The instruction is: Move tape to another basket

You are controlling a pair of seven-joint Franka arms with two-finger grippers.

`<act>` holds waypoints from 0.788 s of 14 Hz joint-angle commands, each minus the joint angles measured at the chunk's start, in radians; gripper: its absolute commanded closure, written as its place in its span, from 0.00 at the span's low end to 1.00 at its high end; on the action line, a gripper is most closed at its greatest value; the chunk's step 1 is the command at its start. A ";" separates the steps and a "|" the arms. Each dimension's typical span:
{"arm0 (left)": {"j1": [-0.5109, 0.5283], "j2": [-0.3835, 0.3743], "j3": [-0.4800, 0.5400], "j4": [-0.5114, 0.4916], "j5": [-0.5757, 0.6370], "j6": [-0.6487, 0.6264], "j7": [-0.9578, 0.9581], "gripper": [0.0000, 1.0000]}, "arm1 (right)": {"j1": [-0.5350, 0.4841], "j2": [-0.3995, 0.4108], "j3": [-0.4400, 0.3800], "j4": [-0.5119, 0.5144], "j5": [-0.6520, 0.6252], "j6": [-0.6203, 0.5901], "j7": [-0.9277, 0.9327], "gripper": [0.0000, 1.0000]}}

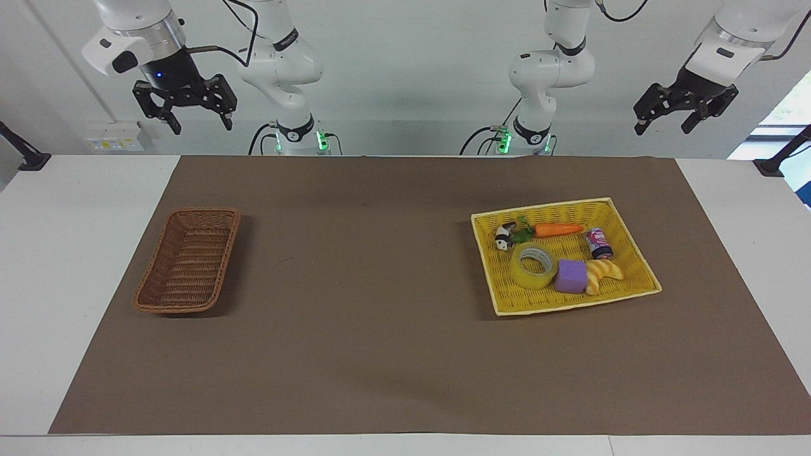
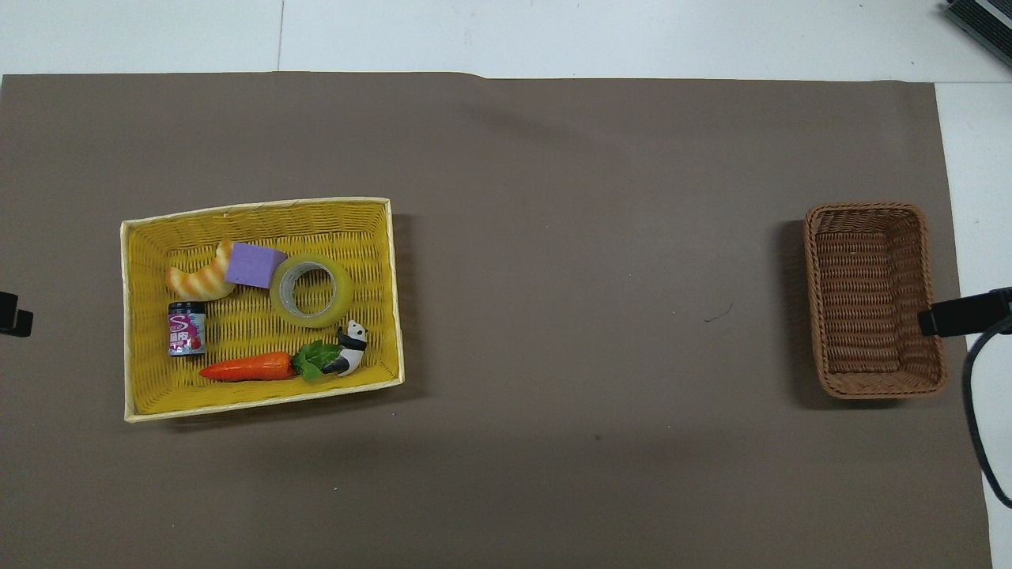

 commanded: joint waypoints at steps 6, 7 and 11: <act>0.012 -0.008 0.003 -0.007 0.008 0.001 0.014 0.00 | -0.012 -0.021 0.003 -0.021 0.019 -0.007 -0.019 0.00; 0.012 -0.008 0.003 -0.007 0.008 0.001 0.017 0.00 | -0.012 -0.021 0.003 -0.021 0.019 -0.007 -0.019 0.00; -0.002 -0.001 0.002 0.001 0.006 0.014 0.005 0.00 | -0.012 -0.021 0.003 -0.021 0.019 -0.007 -0.019 0.00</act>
